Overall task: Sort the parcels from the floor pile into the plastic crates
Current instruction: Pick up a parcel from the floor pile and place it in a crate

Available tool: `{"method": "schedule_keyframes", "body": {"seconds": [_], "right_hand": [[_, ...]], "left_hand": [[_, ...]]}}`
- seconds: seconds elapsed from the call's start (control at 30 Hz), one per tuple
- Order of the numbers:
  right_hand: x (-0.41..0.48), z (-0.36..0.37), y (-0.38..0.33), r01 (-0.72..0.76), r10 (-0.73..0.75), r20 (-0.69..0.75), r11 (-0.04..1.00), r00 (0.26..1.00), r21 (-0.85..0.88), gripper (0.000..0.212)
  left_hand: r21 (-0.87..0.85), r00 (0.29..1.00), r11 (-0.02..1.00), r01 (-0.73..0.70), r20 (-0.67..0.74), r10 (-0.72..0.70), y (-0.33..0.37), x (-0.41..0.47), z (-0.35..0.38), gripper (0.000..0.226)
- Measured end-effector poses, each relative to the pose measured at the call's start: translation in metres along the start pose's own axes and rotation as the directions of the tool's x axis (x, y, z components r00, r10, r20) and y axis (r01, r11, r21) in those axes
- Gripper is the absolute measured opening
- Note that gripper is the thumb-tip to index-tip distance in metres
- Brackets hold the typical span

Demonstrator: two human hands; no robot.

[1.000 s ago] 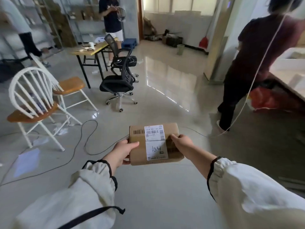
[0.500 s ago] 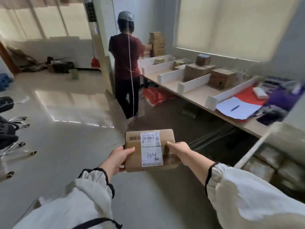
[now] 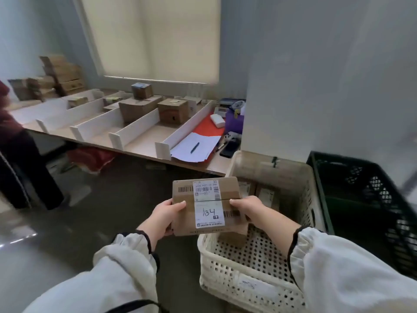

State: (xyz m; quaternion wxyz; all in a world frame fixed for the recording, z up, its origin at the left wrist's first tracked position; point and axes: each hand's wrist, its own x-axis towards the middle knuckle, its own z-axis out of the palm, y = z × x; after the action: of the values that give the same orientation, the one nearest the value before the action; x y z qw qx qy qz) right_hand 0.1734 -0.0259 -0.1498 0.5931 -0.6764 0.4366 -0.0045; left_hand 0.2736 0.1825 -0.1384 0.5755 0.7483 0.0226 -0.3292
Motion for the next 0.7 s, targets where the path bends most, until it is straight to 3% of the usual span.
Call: {"method": "schedule_keyframes", "body": {"seconds": [0.3,0.53,0.7], "right_hand": [[0.061,-0.092,0.032,-0.129,0.167,-0.214,0.975,0.962,0.183,0.034],[0.1,-0.132,0.05,-0.203,0.27,-0.323,0.953,0.907,0.226,0.038],[0.118,-0.154,0.08,-0.32,0.37,-0.303,0.926,0.878,0.202,0.036]], "left_hand": [[0.179,0.96,0.984,0.01,0.272,-0.059,0.044,0.082,0.12,0.035],[0.326,0.914,0.945,-0.001,0.383,-0.131,0.054,0.143,0.185,0.034],[0.347,0.873,0.927,0.144,0.396,-0.284,0.021,0.171,0.226,0.039]]}}
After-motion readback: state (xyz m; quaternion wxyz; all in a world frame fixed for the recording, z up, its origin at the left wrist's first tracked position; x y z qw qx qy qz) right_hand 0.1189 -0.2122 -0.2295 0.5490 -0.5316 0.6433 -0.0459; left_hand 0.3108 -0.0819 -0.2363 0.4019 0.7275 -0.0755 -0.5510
